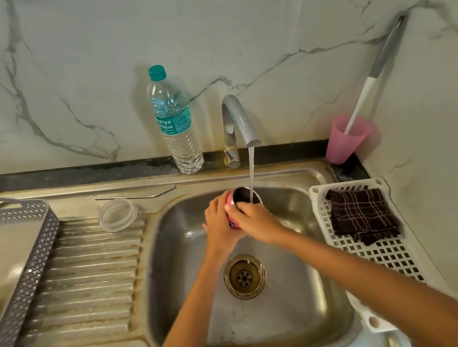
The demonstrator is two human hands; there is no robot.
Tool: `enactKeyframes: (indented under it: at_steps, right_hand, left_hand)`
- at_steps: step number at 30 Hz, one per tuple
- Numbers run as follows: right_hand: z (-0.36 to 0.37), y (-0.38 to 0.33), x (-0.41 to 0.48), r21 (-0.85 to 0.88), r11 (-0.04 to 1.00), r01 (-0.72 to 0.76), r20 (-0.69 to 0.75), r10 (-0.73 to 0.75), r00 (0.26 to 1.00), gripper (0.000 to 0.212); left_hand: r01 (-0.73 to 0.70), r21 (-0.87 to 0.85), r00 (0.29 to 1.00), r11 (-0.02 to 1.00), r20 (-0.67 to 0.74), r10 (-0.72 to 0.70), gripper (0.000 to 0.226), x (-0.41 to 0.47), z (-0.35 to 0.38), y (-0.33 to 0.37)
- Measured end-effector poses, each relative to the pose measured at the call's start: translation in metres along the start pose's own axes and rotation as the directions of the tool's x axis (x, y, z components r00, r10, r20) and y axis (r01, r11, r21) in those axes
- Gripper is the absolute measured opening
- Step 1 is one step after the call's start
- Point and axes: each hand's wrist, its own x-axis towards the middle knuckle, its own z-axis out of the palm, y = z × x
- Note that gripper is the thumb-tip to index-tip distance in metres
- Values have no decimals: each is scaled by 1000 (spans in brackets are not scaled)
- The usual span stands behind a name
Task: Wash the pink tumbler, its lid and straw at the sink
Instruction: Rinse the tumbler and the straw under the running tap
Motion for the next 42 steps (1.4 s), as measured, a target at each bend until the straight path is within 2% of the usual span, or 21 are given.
enactKeyframes:
  at_steps: [2, 3, 5, 8, 10, 11, 13, 16, 19, 22, 24, 27, 29, 30, 32, 33, 36, 38, 39, 40, 42]
  right_hand:
    - [-15, 18, -2, -263, 908, 326, 139, -298, 944, 49]
    - [-27, 28, -1, -430, 761, 485, 229, -427, 875, 48]
    - [-38, 39, 4, -550, 616, 563, 275, -503, 819, 49]
    - [-9, 10, 0, -233, 948, 217, -102, -245, 964, 61]
    - [11, -9, -2, 38, 999, -24, -220, 32, 975, 60]
    - [14, -9, -5, 75, 997, -21, -226, 38, 973, 55]
    - [3, 7, -11, -134, 962, 240, -149, -259, 954, 44]
    - [-24, 42, 3, -511, 645, 569, 123, -600, 790, 38]
    - [-17, 29, 12, -325, 838, 437, -129, -498, 858, 44]
    - [-12, 10, 20, -117, 978, 174, -386, -206, 899, 49]
    - [-15, -2, 20, 58, 998, 16, -392, 8, 920, 48]
    - [0, -12, 14, 236, 971, -30, -352, 114, 929, 41]
    - [2, -17, 0, 234, 966, 113, -286, -43, 957, 38]
    - [-2, -14, -4, 100, 958, 267, -235, -238, 942, 41]
    - [-23, 3, 5, -341, 749, 567, 27, -596, 803, 44]
    - [-33, 12, 13, -442, 627, 642, 185, -637, 749, 46]
    - [-30, 24, 24, -446, 696, 562, 230, -518, 824, 52]
    - [-9, 7, 18, -263, 924, 280, -18, -294, 956, 59]
    - [-3, -7, 18, -28, 998, 60, -97, -63, 993, 58]
    - [-2, -16, 22, 264, 947, -182, -83, 210, 974, 48]
    - [-4, -26, 28, 664, 605, -438, 106, 505, 857, 29]
  left_hand:
    - [-69, -10, 997, 998, 42, 69, 85, 3, -14, -4]
    - [-102, -11, 992, 995, 70, 102, 87, 5, -20, -5]
    - [-149, 16, 984, 989, 99, 147, 89, 10, -25, -3]
    - [-145, 16, 984, 989, 110, 143, 88, 14, -17, 6]
    - [-144, 42, 982, 989, 125, 138, 85, 15, -14, 4]
    - [-157, 56, 980, 986, 132, 149, 84, 16, -15, 1]
    - [-185, 80, 973, 979, 154, 171, 88, 18, -24, -5]
    - [-182, 35, 970, 983, 170, 173, 93, 19, -36, -6]
    - [24, -304, 987, 952, 159, 26, 98, 13, -33, 0]
    - [241, -537, 964, 808, 39, -262, 104, 0, -25, 0]
    - [394, -701, 874, 595, 85, -479, 93, -11, -20, 2]
    - [387, -884, 813, 261, 193, -550, 72, -9, -14, 10]
    - [380, -911, 770, 161, 215, -600, 56, 1, -18, 13]
    - [406, -905, 742, 125, 246, -624, 48, 6, -22, 15]
    - [472, -878, 696, 78, 317, -644, 37, 14, -30, 15]
    - [495, -865, 681, 75, 333, -652, 36, 16, -32, 14]
    - [523, -850, 650, 70, 344, -678, 40, 22, -32, 15]
    - [512, -856, 641, 75, 323, -697, 39, 24, -27, 18]
    - [511, -854, 640, 97, 303, -706, 37, 23, -24, 19]
    - [516, -847, 638, 127, 281, -716, 35, 21, -19, 19]
    - [525, -834, 638, 169, 255, -727, 40, 13, -12, 16]
